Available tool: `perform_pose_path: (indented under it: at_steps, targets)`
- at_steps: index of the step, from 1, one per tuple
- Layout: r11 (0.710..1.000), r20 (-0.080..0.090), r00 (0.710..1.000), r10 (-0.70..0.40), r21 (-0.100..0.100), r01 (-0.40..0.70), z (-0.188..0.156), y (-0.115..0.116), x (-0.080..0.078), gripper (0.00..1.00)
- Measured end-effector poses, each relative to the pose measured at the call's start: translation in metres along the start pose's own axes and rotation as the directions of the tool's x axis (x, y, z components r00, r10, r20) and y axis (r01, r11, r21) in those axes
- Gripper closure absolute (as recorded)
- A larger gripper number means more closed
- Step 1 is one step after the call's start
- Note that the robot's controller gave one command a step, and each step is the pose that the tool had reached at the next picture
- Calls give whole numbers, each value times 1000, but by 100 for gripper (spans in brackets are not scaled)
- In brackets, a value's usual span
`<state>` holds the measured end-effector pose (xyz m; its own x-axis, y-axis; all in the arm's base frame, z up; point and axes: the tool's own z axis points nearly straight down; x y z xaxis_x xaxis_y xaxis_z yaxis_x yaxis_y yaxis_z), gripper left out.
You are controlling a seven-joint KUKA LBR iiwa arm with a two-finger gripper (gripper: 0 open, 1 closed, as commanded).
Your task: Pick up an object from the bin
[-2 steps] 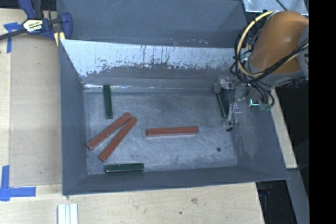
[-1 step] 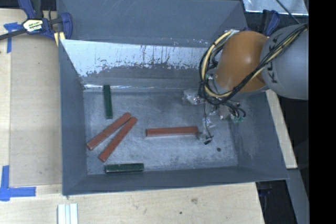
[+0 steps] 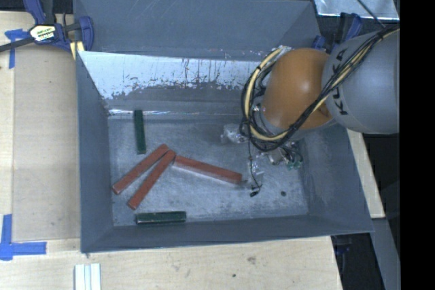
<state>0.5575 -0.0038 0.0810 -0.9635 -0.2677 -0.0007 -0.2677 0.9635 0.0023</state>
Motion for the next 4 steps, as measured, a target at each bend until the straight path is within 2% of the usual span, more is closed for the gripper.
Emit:
perform_pose_path:
  at_steps: [1, 2, 3, 4]
  targets:
    - [1000, -2, 1000, 1, -1, -1, 12, 54, 24, 0]
    - [1000, 4, 1000, 4, 3, -4, 10, 50, 22, 100]
    - [982, 9, 982, -187, 8, 187, -118, 2, 7, 100]
    - [762, 2, 762, -648, 7, 648, -159, -9, 0, 100]
